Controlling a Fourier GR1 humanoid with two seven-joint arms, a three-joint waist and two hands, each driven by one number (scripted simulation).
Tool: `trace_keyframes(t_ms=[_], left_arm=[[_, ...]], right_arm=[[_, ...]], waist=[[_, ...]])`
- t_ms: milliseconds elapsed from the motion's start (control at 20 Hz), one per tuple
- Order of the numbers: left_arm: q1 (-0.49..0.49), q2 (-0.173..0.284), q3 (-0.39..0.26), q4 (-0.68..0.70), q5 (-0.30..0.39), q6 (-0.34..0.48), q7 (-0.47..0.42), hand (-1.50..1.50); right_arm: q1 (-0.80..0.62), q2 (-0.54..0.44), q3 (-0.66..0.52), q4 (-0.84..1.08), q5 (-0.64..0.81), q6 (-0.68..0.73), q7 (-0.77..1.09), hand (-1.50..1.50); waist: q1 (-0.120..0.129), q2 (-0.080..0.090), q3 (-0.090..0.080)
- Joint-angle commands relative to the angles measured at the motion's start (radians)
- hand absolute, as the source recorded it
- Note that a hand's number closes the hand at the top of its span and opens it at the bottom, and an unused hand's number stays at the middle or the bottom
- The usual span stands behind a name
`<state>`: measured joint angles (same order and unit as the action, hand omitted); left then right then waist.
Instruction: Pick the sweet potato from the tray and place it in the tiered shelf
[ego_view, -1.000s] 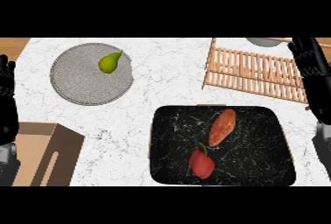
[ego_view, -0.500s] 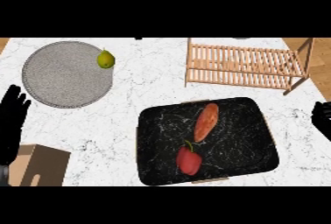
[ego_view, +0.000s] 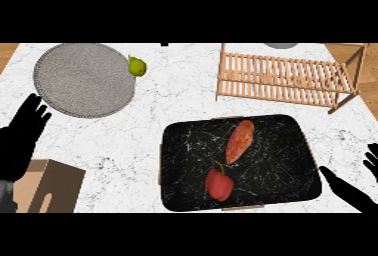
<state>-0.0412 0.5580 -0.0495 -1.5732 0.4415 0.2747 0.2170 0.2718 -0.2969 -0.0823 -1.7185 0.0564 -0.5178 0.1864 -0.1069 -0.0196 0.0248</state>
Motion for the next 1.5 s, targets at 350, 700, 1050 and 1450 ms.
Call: trace_keyframes(t_ms=[350,700,1050,1450], left_arm=[[0.029,-0.086,-0.120,0.112,0.019,-0.055,0.065,0.00],[-0.033,-0.089,-0.130,0.147,0.016,-0.061,0.078,0.00],[-0.052,-0.112,-0.165,0.153,0.008,-0.057,0.089,0.00],[-0.077,-0.120,-0.178,0.173,-0.013,-0.049,0.074,0.00]], right_arm=[[0.140,-0.079,0.202,-0.361,0.147,0.068,0.377,-1.50],[0.042,-0.116,0.176,-0.427,0.302,0.044,0.749,-1.50],[-0.053,-0.120,0.214,-0.397,0.443,0.129,1.038,-1.50],[-0.196,-0.065,0.279,-0.319,0.499,0.259,1.183,-1.50]], waist=[[0.072,0.033,-0.040],[0.118,0.045,-0.038],[0.144,0.042,-0.036],[0.151,0.037,-0.034]])
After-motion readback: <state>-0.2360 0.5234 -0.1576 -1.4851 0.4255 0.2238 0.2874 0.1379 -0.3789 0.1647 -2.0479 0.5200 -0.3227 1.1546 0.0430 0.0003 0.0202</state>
